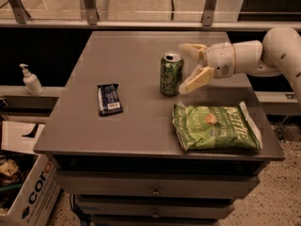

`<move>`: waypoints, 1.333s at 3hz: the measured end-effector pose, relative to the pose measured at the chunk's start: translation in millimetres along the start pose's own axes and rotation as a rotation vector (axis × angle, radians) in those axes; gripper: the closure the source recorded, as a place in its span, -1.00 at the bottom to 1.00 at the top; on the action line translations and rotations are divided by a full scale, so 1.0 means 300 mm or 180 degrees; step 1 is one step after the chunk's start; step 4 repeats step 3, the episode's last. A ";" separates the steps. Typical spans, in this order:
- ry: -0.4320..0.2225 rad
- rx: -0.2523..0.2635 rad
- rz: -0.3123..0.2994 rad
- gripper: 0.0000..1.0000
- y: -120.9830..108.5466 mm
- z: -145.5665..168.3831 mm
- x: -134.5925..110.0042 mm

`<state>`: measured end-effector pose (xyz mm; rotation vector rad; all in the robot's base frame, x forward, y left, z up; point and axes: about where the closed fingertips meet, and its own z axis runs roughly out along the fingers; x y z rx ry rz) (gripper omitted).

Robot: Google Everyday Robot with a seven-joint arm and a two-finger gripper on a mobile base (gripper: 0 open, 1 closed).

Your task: Place green can upright

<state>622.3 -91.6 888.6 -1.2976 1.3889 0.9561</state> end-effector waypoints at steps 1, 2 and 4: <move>0.0037 0.0045 -0.0106 -1.00 -0.008 -0.078 -0.057; 0.0027 0.0193 -0.0251 -1.00 -0.007 -0.209 -0.124; 0.0021 0.0202 -0.0261 -1.00 -0.010 -0.213 -0.130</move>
Offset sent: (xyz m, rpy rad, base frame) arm -0.0174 -0.1056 0.0863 -0.0192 -0.1593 -0.1034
